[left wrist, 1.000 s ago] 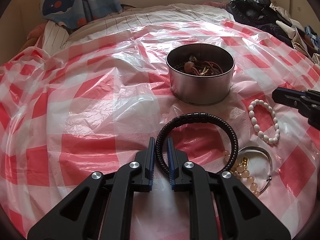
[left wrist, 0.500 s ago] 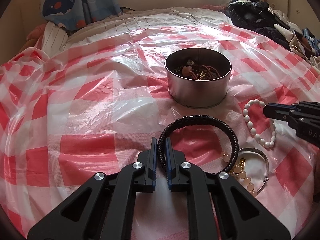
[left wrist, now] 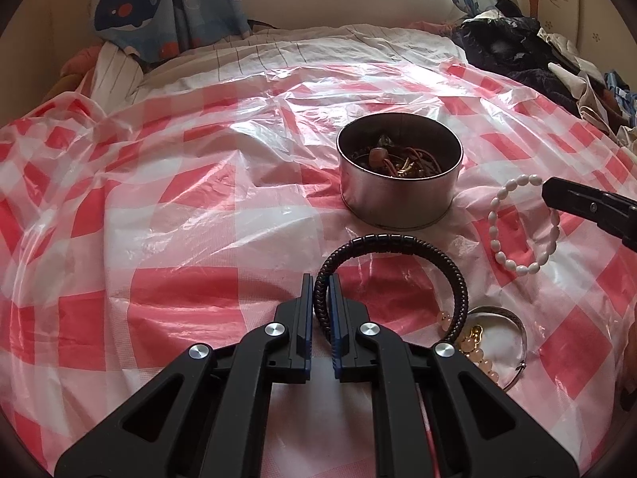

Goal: Organize jewelry

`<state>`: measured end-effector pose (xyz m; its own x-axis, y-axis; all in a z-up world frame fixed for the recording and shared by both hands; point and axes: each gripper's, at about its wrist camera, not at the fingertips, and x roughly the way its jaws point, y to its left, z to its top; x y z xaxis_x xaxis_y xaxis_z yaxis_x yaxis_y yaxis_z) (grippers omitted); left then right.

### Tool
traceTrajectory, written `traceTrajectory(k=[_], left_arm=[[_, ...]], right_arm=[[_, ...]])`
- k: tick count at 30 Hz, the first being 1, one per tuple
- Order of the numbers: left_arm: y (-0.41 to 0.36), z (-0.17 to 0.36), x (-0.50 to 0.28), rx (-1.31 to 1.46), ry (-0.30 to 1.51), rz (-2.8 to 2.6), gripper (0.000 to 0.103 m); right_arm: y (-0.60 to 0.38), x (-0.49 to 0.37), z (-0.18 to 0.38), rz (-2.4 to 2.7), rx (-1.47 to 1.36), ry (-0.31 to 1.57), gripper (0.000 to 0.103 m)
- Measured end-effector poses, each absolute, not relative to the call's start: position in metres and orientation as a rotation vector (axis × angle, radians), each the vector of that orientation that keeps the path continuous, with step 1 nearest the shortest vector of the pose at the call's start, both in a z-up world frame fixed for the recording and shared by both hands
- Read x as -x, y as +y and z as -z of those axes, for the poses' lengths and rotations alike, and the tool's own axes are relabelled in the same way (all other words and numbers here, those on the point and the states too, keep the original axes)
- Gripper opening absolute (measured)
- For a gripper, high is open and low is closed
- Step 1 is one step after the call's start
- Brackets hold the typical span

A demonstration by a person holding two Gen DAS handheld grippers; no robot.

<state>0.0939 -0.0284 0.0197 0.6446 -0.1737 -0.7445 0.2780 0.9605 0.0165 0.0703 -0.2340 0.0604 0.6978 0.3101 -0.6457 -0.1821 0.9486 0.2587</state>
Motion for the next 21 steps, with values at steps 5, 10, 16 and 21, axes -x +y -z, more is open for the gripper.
traceTrajectory(k=[5,10,16,21], left_arm=[[-0.029,-0.024,-0.092,-0.127,0.823,0.26,0.007],[-0.029,-0.027,-0.091,-0.119,0.814,0.266,0.007],[-0.031,-0.034,-0.09,-0.11,0.799,0.277,0.007],[-0.032,-0.035,-0.09,-0.109,0.796,0.283,0.007]], right_arm=[[-0.235,-0.069,-0.063,-0.285,-0.186,0.734,0.008],[-0.235,-0.067,-0.065,-0.294,-0.191,0.716,0.008],[-0.238,-0.066,-0.068,-0.321,-0.227,0.706,0.008],[-0.237,-0.065,-0.071,-0.33,-0.231,0.695,0.008]])
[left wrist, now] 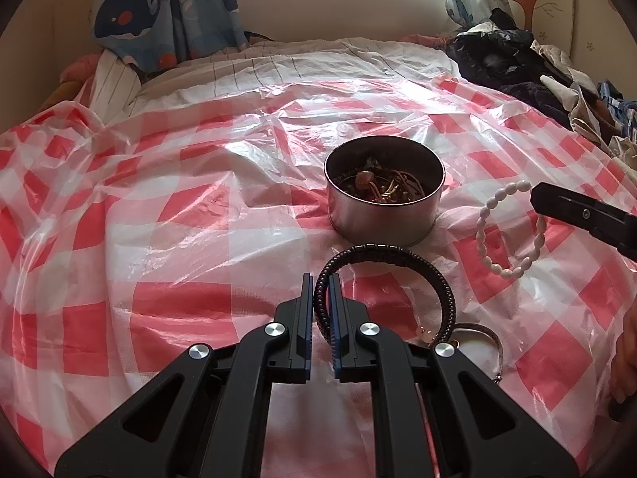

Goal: Organize jewelry

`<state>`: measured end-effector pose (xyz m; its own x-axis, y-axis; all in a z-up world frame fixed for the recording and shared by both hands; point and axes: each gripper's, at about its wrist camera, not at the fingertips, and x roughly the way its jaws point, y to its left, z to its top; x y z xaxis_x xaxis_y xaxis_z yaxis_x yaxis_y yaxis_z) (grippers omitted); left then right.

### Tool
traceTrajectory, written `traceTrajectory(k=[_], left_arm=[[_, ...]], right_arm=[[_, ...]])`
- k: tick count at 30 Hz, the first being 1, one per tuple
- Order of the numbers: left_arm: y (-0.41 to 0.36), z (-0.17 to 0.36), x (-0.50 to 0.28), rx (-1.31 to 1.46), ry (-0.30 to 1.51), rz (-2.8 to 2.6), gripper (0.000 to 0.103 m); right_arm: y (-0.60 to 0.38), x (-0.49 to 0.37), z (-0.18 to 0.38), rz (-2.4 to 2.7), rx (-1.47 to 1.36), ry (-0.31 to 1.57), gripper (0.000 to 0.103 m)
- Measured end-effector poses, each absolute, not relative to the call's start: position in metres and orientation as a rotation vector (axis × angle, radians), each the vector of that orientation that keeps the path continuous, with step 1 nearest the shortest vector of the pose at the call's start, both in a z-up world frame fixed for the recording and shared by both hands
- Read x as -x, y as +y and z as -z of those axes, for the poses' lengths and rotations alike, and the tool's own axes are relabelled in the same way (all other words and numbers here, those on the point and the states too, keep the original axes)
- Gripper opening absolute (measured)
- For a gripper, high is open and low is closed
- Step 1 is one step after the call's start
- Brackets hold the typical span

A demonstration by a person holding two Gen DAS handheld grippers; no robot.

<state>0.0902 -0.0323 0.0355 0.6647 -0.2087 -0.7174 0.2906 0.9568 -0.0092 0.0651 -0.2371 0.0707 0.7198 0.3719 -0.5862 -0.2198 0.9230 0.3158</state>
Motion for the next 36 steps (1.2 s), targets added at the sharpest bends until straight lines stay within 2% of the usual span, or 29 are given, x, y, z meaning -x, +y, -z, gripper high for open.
traceTrajectory(k=[21,36], left_arm=[[-0.029,-0.081,-0.086,-0.057,0.704,0.307,0.007],[-0.06,-0.1,-0.135,-0.036,0.669,0.34,0.007]], right_arm=[[-0.244,-0.06,-0.083,-0.373,-0.279,0.644,0.008],[-0.252,-0.059,-0.093,-0.389,-0.329,0.62,0.008]])
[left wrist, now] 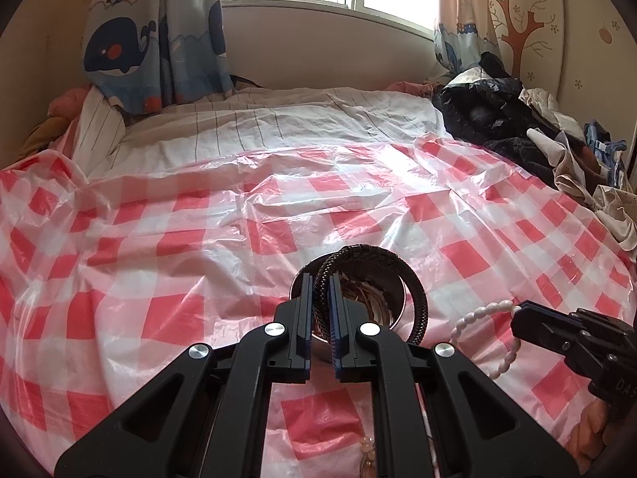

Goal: Organize jewelry
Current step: 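Carry the black bangle into the tin with the left tool while the right tool drops the white bracelet in, then move both open tools toward the silver bangle and amber bead bracelet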

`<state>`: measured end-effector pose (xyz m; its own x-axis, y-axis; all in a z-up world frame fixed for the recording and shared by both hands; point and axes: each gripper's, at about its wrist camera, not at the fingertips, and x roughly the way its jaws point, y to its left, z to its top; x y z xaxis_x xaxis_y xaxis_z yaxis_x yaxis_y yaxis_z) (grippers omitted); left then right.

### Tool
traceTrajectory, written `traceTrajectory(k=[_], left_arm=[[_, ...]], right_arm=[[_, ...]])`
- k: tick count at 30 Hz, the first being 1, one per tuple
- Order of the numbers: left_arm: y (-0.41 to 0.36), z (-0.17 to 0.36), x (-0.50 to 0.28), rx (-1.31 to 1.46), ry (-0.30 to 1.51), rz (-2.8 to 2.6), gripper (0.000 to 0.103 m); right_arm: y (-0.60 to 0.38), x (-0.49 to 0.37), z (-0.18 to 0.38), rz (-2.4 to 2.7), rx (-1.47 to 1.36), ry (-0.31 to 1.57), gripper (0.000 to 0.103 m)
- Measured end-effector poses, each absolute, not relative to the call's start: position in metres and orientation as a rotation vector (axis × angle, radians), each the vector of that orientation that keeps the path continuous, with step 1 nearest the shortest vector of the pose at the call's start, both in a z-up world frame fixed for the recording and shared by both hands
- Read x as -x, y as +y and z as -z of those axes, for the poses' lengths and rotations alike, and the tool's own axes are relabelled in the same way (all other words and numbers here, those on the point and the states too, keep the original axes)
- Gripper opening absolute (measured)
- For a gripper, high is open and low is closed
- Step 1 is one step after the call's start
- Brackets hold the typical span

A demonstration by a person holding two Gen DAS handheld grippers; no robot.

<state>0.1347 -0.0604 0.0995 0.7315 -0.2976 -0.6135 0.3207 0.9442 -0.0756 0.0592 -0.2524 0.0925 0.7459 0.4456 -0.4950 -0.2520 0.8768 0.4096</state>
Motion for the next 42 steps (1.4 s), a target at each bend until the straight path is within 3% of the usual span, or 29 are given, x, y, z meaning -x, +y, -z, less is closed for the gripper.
traceTrajectory(k=[9,13,15,16,17,20,25,28,33,39,42], left_arm=[[-0.079,-0.074,-0.184,-0.088,0.788,0.35,0.009],[-0.059,-0.078,-0.172,-0.067,0.764,0.323,0.028],[-0.047,-0.077,-0.163,-0.05,0.773,0.311,0.029],[-0.04,-0.075,-0.157,-0.041,0.78,0.302,0.03],[-0.036,-0.075,-0.152,-0.037,0.785,0.298,0.031],[-0.029,-0.071,-0.128,-0.049,0.795,0.299,0.036],[-0.024,-0.057,-0.088,-0.08,0.831,0.307,0.042],[-0.026,-0.049,-0.068,-0.091,0.851,0.318,0.046],[-0.026,-0.033,-0.049,-0.085,0.882,0.318,0.049],[-0.026,-0.026,-0.048,-0.076,0.882,0.31,0.054],[-0.026,-0.024,-0.051,-0.065,0.889,0.306,0.057]], right_arm=[[-0.237,-0.089,-0.121,-0.444,-0.314,0.586,0.008],[-0.226,-0.106,-0.131,-0.502,-0.343,0.567,0.008],[-0.223,-0.116,-0.129,-0.514,-0.373,0.568,0.008],[-0.221,-0.122,-0.125,-0.46,-0.348,0.583,0.012],[-0.219,-0.134,-0.114,-0.385,-0.299,0.633,0.026],[-0.226,-0.143,-0.086,-0.268,-0.262,0.745,0.027],[-0.238,-0.097,-0.08,-0.272,-0.246,0.755,0.028],[-0.24,-0.065,-0.069,-0.278,-0.248,0.784,0.038],[-0.24,-0.034,-0.034,-0.28,-0.291,0.894,0.039],[-0.225,-0.03,-0.043,-0.292,-0.229,0.851,0.042],[-0.213,-0.048,-0.058,-0.299,-0.172,0.795,0.05]])
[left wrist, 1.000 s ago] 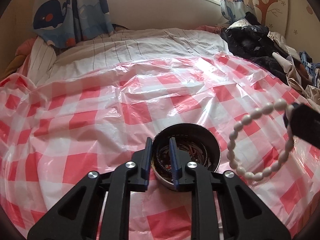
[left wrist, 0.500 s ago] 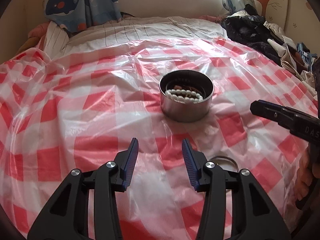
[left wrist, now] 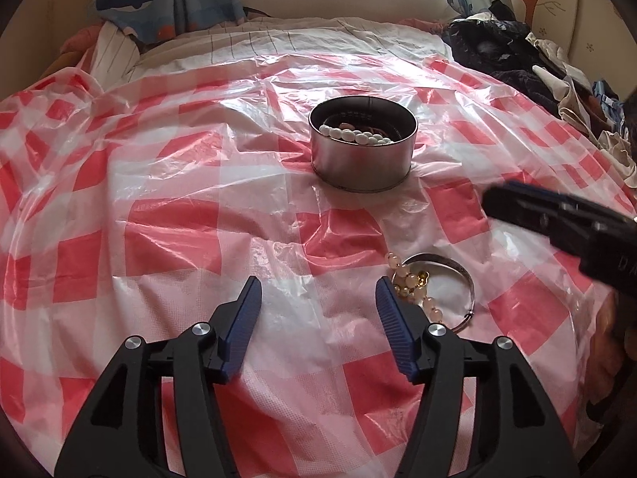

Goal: Organize jewelry
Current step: 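Move both open tools toward the silver bangle and amber bead bracelet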

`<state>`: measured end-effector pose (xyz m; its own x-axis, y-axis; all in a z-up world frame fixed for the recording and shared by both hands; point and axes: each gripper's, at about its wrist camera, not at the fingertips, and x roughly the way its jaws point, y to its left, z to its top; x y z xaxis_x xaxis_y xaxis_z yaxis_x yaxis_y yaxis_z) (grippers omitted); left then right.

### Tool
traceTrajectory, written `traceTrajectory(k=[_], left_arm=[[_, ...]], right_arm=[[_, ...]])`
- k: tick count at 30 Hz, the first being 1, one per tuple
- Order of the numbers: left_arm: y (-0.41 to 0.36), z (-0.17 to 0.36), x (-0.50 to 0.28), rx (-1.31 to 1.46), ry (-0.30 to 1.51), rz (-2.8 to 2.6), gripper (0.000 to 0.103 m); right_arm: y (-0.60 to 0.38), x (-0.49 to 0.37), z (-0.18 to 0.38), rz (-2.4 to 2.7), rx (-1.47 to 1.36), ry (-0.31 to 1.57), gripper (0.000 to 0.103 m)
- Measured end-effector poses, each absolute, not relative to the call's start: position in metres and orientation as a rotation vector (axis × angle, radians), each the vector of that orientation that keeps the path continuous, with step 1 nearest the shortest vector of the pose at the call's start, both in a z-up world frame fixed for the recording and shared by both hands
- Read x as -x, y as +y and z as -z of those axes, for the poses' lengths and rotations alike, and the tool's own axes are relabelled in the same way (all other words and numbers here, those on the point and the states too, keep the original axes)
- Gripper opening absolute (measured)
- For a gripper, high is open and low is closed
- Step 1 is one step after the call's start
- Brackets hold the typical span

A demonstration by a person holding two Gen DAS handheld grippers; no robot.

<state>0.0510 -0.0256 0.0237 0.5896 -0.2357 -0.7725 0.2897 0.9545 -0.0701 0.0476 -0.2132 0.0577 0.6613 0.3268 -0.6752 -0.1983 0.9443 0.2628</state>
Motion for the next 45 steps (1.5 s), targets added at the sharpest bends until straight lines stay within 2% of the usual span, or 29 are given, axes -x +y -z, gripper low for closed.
traceTrajectory(k=[1,5,19,28,35,45], left_arm=[[-0.026,-0.023,-0.052,-0.066,0.892,0.306,0.057],[-0.028,-0.025,-0.054,-0.069,0.882,0.31,0.057],[-0.032,-0.028,-0.052,-0.093,0.868,0.299,0.064],[-0.044,-0.033,-0.049,-0.127,0.84,0.338,0.069],[-0.049,-0.022,-0.058,-0.161,0.889,0.33,0.069],[-0.041,-0.035,-0.057,-0.132,0.849,0.36,0.069]], right_arm=[[-0.209,-0.055,-0.062,-0.309,-0.163,0.777,0.054],[-0.193,-0.078,-0.068,-0.338,-0.14,0.765,0.054],[-0.215,-0.039,-0.029,-0.258,-0.114,0.895,0.054],[-0.199,-0.042,-0.018,-0.225,-0.004,0.922,0.063],[-0.195,-0.042,-0.015,-0.198,0.038,0.932,0.066],[-0.204,-0.044,-0.018,-0.09,0.068,0.911,0.072]])
